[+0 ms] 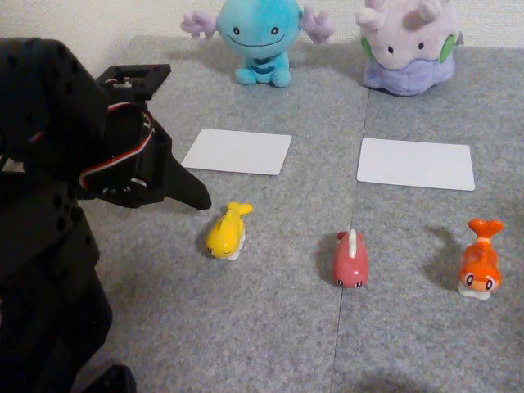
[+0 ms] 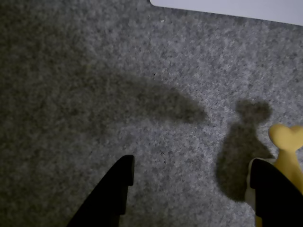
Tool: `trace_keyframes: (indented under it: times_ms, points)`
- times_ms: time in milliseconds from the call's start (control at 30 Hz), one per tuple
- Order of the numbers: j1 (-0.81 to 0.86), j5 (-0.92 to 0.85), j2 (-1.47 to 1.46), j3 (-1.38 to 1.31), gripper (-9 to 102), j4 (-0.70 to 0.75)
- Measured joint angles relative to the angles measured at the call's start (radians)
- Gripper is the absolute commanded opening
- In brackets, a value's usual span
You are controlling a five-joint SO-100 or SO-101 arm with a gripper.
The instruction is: Wooper wants to eat egg sudhi, and Goomy wants to eat shrimp sushi
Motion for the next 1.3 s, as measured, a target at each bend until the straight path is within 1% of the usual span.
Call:
trace_keyframes:
  times_ms: [600, 700, 833, 933, 1100, 1200, 1300]
  points:
    - [0.003, -0.008, 0.009, 0.003, 30, -0.008]
    - [0.003, -0.011, 0.009, -0.038, 30, 0.011]
    - [0.003, -0.011, 0.003, -0.178, 30, 0.106]
    - [0.003, -0.021, 0.002, -0.314, 30, 0.236]
    - [0.011, -0.100, 0.002, -0.517, 30, 0.446]
    - [0.081, -0.163, -0.011, -0.575, 30, 0.508]
    - [0.210, -0.267, -0.109, -0.586, 30, 0.523]
